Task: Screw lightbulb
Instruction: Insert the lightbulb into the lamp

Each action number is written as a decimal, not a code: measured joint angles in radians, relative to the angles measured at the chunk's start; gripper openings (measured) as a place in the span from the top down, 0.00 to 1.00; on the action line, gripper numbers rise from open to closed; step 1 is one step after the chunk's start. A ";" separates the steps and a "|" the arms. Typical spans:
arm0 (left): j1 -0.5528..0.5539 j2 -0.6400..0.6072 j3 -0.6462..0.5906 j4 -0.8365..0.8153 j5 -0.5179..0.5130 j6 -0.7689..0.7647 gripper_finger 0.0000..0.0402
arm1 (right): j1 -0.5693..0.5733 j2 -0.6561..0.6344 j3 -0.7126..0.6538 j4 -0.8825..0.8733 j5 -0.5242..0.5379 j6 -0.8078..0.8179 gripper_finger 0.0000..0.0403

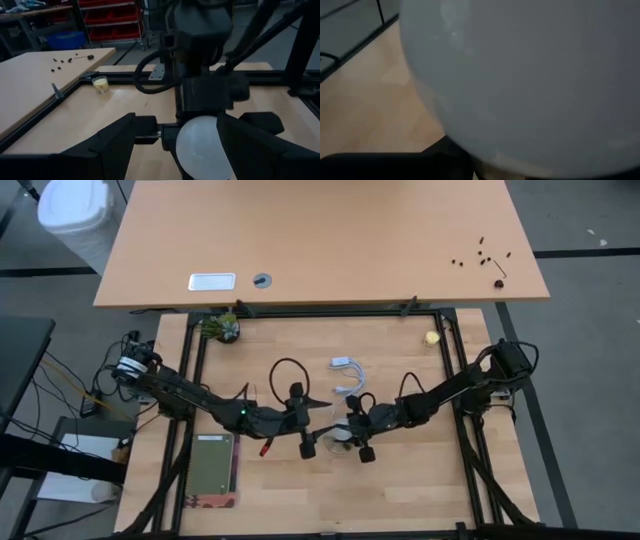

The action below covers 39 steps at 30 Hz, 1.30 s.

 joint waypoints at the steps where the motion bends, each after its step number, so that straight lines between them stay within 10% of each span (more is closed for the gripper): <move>1: 0.000 0.000 0.000 -0.002 0.000 -0.002 0.30 | 0.000 0.000 0.007 -0.004 0.000 -0.007 0.66; 39: -0.002 0.058 0.000 0.027 0.050 -0.055 0.30 | -0.020 0.000 0.004 0.011 -0.015 -0.019 0.54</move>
